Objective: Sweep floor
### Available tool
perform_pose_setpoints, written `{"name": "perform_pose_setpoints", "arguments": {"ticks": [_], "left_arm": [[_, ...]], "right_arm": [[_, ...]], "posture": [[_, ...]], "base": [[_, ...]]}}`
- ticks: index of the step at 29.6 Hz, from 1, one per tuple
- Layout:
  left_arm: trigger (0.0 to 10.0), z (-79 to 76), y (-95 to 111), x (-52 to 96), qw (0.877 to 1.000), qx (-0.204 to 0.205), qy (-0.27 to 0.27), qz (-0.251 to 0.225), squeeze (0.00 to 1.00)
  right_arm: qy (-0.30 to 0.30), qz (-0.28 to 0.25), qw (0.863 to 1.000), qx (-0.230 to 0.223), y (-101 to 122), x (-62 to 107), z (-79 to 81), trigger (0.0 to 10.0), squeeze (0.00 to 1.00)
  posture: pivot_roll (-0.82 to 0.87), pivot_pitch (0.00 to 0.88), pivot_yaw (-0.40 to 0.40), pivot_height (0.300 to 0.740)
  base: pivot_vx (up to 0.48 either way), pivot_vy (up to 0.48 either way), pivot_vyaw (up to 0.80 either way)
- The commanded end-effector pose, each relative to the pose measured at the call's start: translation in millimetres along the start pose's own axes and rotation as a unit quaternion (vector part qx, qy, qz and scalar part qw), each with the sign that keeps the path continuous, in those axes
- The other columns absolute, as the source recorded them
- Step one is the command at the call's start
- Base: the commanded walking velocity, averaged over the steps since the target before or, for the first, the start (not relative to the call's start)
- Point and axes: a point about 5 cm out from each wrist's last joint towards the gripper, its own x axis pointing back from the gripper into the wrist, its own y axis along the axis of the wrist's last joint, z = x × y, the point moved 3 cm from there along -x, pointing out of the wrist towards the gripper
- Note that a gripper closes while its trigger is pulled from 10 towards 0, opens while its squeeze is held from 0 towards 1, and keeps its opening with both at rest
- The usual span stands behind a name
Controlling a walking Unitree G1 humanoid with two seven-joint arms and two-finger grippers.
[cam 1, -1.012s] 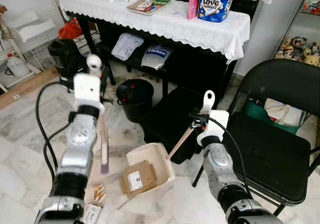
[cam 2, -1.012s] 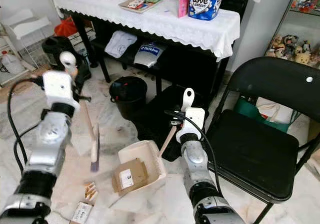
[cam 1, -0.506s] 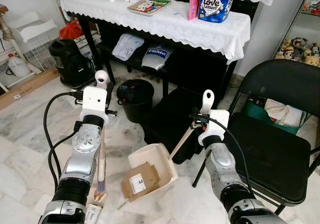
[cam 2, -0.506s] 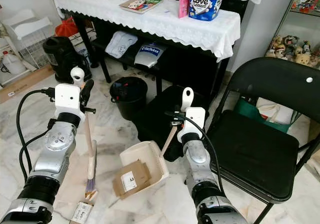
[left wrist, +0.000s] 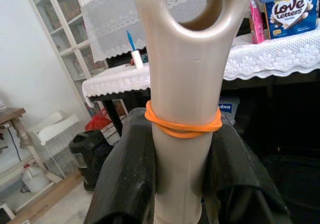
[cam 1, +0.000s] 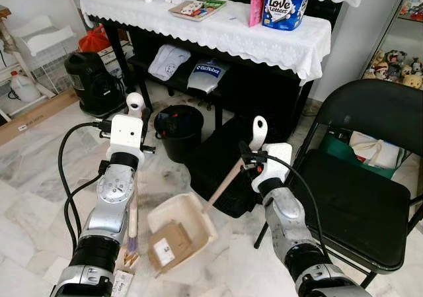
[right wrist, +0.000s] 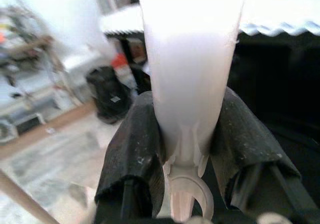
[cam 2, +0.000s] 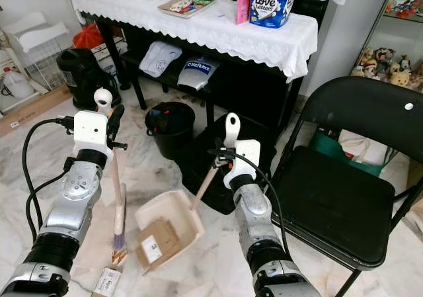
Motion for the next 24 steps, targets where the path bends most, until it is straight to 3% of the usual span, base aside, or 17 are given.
{"name": "perform_pose_setpoints", "arguments": {"ticks": [1,5,12,15,18,22,24], "left_arm": [[10.0,2.9,9.1,-4.8,1.000,-0.014,0.002,-0.023,0.00],[10.0,1.1,7.2,-3.0,1.000,-0.016,0.001,-0.020,0.00],[10.0,3.0,7.9,-3.6,0.999,-0.022,0.008,-0.022,0.00],[10.0,3.8,7.5,-4.0,0.999,-0.038,0.010,-0.021,0.00],[10.0,4.7,4.8,-2.7,0.999,-0.048,0.012,-0.017,0.00],[10.0,6.7,-6.9,4.4,0.999,-0.045,0.018,0.002,0.00],[10.0,9.4,-10.1,6.3,0.999,-0.042,0.025,0.008,0.00]], "right_arm": [[0.024,-0.036,0.999,-0.010,17.6,-8.9,10.7,10.0,0.00],[0.027,-0.027,0.999,-0.013,13.4,-7.6,11.5,10.0,0.00],[0.101,-0.015,0.994,-0.032,9.2,-4.6,32.2,10.0,0.00],[0.107,-0.013,0.994,-0.030,8.4,-4.3,34.2,10.0,0.00],[0.077,-0.016,0.997,-0.004,8.6,-4.3,26.1,10.0,0.00],[-0.050,-0.019,0.997,0.059,14.5,-1.1,-16.1,10.0,0.00],[-0.082,-0.024,0.994,0.067,17.9,1.0,-27.4,10.0,0.00]], "posture": [[0.01,0.000,0.032,0.740],[0.01,0.000,0.032,0.740],[0.02,0.000,0.031,0.740],[0.02,0.000,0.031,0.740],[0.02,0.000,0.031,0.740],[0.02,0.000,0.031,0.740],[0.02,0.000,0.031,0.740]], "base": [[0.000,0.000,0.00],[0.000,0.000,0.00],[0.000,0.000,0.00],[0.000,0.000,0.00],[0.000,0.000,0.00],[0.000,0.000,0.00],[0.000,0.000,0.00]]}}
